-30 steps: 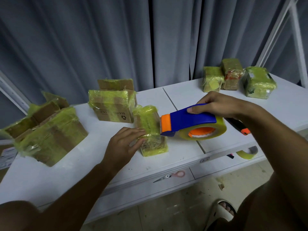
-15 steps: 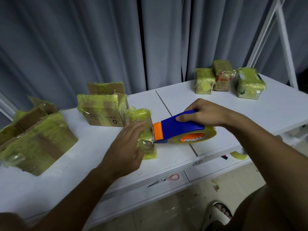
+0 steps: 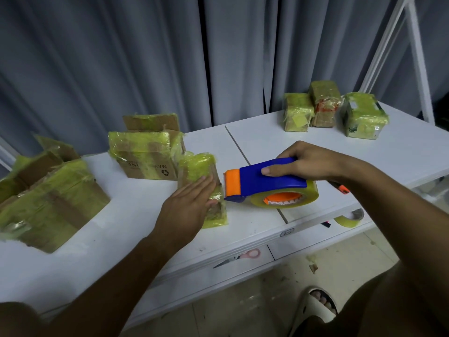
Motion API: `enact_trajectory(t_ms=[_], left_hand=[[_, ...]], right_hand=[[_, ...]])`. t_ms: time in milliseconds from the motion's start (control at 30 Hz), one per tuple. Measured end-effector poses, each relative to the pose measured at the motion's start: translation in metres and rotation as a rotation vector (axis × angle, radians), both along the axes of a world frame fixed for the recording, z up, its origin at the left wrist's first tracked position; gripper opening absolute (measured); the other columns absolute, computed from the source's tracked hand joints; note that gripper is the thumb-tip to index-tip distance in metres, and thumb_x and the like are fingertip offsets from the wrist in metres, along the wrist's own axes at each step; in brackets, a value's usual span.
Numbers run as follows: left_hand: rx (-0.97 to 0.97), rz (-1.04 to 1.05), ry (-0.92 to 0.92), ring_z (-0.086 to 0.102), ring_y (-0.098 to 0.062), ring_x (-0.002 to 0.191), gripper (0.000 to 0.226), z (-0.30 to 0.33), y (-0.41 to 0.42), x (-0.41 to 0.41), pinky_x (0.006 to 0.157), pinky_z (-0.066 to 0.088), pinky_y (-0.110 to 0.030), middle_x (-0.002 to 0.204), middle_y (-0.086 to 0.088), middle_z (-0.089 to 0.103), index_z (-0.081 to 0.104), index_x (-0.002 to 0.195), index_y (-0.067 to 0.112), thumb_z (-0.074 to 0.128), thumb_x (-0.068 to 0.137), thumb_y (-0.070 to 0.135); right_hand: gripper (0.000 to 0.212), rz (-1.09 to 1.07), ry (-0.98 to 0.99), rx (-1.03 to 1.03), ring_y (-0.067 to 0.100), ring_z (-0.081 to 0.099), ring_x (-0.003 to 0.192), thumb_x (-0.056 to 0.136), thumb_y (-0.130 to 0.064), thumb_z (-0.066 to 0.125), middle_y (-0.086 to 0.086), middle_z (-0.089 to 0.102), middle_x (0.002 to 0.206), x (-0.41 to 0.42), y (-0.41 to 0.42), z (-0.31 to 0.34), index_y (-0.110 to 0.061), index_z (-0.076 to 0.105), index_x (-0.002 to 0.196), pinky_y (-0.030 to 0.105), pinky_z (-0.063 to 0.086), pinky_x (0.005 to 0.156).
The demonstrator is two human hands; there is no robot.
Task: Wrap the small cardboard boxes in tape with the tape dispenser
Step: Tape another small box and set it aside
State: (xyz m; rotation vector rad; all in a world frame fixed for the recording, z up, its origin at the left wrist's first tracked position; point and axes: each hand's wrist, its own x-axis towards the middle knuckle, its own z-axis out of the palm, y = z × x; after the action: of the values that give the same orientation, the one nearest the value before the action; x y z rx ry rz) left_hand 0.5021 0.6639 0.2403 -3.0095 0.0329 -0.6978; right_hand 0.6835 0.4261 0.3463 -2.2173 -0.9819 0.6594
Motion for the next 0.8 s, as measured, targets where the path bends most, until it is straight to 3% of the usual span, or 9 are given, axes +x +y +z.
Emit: enact_trajectory(t_ms=[67, 200, 367, 567, 667, 800], left_hand=[[-0.007, 0.006, -0.003, 0.061, -0.024, 0.120, 0.042, 0.000, -0.001, 0.001, 0.097, 0.046, -0.044, 0.130, -0.010, 0.064, 0.061, 0.130, 0.005, 0.053, 0.097, 0.030], [0.000, 0.034, 0.028, 0.060, -0.022, 0.122, 0.049, 0.002, -0.003, 0.001, 0.101, 0.036, -0.038, 0.131, -0.007, 0.064, 0.061, 0.130, 0.008, 0.037, 0.098, 0.036], [-0.075, 0.034, 0.062, 0.056, -0.021, 0.127, 0.051, 0.001, -0.004, 0.001, 0.103, 0.034, -0.036, 0.135, -0.005, 0.061, 0.058, 0.135, 0.010, 0.032, 0.100, 0.037], [-0.154, 0.044, 0.060, 0.050, -0.017, 0.132, 0.055, -0.004, -0.005, 0.004, 0.107, 0.034, -0.033, 0.138, -0.002, 0.058, 0.055, 0.138, 0.013, 0.025, 0.103, 0.042], [-0.169, 0.038, 0.047, 0.049, -0.016, 0.132, 0.053, -0.003, -0.006, 0.003, 0.108, 0.038, -0.034, 0.138, -0.001, 0.058, 0.055, 0.137, 0.013, 0.025, 0.103, 0.041], [-0.182, 0.023, 0.024, 0.050, -0.015, 0.132, 0.055, -0.003, -0.007, 0.003, 0.108, 0.035, -0.033, 0.137, -0.001, 0.059, 0.056, 0.136, 0.013, 0.022, 0.104, 0.042]], right_hand=[[0.056, -0.009, 0.006, -0.007, 0.022, 0.075, 0.082, 0.075, -0.064, 0.067, 0.001, 0.078, 0.084, 0.003, -0.008, 0.002, -0.011, 0.077, 0.093, 0.034, 0.057, 0.077], [0.051, -0.044, 0.001, -0.056, 0.019, 0.074, 0.079, 0.076, -0.063, 0.070, -0.001, 0.078, 0.082, 0.006, -0.015, 0.005, -0.014, 0.077, 0.090, 0.034, 0.057, 0.078], [0.048, -0.053, -0.225, -0.138, 0.011, 0.067, 0.081, 0.078, -0.070, 0.069, -0.004, 0.073, 0.083, -0.011, 0.018, -0.013, -0.023, 0.075, 0.084, 0.033, 0.056, 0.072], [0.048, -0.176, -0.450, -0.214, 0.018, 0.055, 0.088, 0.080, -0.069, 0.065, 0.000, 0.058, 0.092, -0.033, 0.037, -0.013, -0.023, 0.058, 0.094, 0.033, 0.040, 0.065], [0.041, -0.230, -0.425, -0.219, 0.014, 0.050, 0.072, 0.083, -0.060, 0.065, 0.000, 0.053, 0.084, -0.039, 0.042, -0.008, -0.024, 0.046, 0.080, 0.030, 0.032, 0.056], [0.038, -0.245, -0.398, -0.242, 0.015, 0.051, 0.072, 0.084, -0.056, 0.064, -0.001, 0.053, 0.083, -0.042, 0.045, -0.003, -0.023, 0.046, 0.083, 0.030, 0.033, 0.056]])
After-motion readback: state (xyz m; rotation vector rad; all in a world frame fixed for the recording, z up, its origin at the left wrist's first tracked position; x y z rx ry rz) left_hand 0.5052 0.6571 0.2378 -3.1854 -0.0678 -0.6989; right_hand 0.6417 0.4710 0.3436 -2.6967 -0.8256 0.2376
